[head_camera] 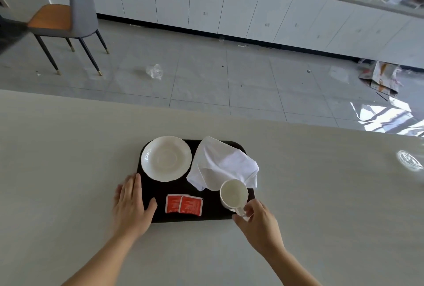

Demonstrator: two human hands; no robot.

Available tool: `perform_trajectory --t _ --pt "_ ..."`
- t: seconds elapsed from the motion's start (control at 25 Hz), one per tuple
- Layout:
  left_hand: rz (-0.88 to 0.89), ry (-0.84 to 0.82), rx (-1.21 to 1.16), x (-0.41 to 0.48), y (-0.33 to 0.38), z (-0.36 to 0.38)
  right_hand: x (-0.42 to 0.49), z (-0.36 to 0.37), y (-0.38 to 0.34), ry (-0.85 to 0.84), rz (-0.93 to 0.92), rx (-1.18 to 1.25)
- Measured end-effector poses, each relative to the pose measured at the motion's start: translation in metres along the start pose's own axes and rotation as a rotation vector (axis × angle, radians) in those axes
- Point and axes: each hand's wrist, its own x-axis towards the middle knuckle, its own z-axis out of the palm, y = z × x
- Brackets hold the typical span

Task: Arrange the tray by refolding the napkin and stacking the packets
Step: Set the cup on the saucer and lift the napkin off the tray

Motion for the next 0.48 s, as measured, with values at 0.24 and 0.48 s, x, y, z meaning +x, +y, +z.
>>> perform_trajectory --t 0.24,0.48 --pt "-0.006 0.007 -0.01 -0.001 0.0 0.001 -0.003 0.01 -0.005 0.063 0.035 0.105" --pt "-0.028 0.024 0.014 0.0 0.0 0.003 -0.007 0.012 -0.006 0.133 0.007 0.154"
